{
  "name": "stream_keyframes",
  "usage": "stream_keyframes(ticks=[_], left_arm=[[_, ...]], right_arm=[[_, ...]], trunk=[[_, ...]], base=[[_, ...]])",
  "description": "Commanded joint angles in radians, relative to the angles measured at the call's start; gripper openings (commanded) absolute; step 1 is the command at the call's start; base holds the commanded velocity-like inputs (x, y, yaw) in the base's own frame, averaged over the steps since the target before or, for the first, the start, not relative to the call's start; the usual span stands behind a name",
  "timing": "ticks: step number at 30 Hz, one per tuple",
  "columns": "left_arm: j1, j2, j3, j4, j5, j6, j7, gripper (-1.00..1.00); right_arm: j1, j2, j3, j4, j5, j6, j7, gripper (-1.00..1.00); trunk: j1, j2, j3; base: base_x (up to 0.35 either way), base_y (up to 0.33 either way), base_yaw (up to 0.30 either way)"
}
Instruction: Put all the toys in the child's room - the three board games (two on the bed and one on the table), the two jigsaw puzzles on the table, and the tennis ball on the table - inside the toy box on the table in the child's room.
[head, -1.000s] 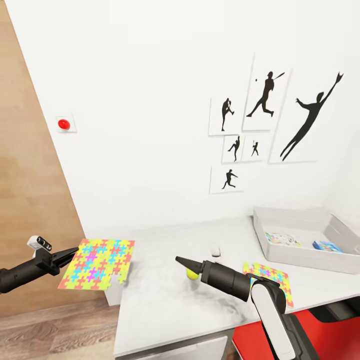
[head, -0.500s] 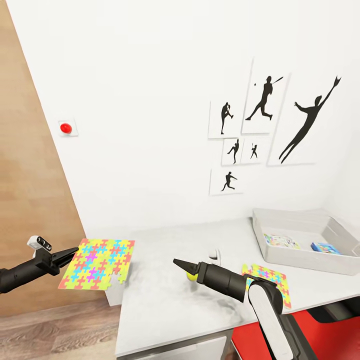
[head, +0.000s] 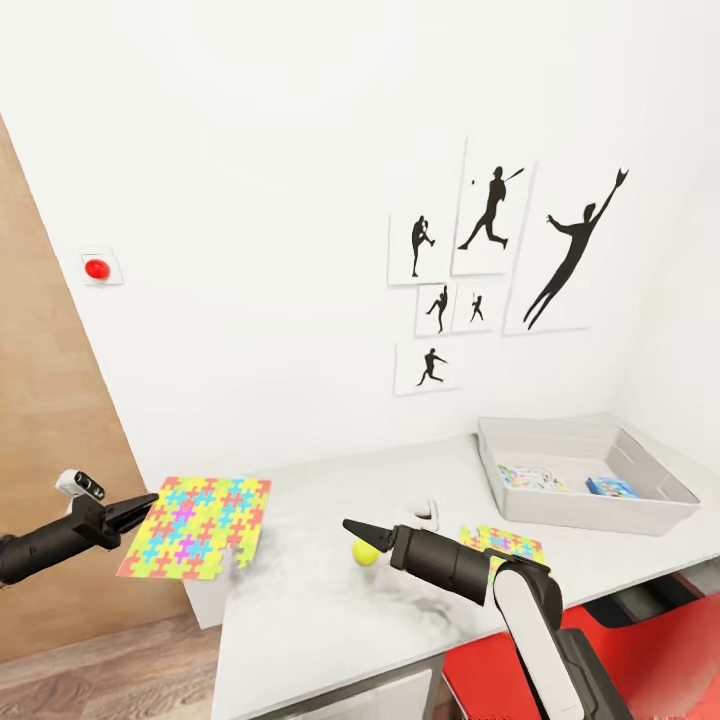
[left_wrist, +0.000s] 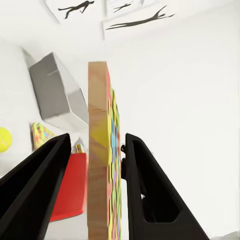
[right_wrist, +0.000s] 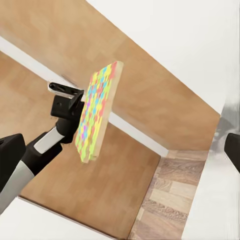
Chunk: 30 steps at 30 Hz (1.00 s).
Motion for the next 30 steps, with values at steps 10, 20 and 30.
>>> stream_keyframes(ticks=[10,20,30], left_arm=[[-0.001,0.002,-0.009,-0.045,0.003,0.010,-0.005,-1.00],[-0.001,0.003,-0.009,-0.045,0.002,0.011,-0.005,-1.00],[-0.001,0.003,-0.009,-0.045,0.000,0.011,-0.005,-1.00]], right_arm=[[-0.001,-0.001,0.024,0.000,0.003,-0.006,0.003,1.00],[-0.001,-0.001,0.025,0.000,0.003,-0.007,0.003,1.00],[-0.001,0.000,0.025,0.000,0.003,-0.007,0.003,1.00]], trunk=[[-0.038,0.069,0.039],[-0.076,0.139,0.078],[-0.115,0.209,0.110]], base=[[0.000,0.000,-0.240],[0.000,0.000,-0.217],[0.000,0.000,-0.015]])
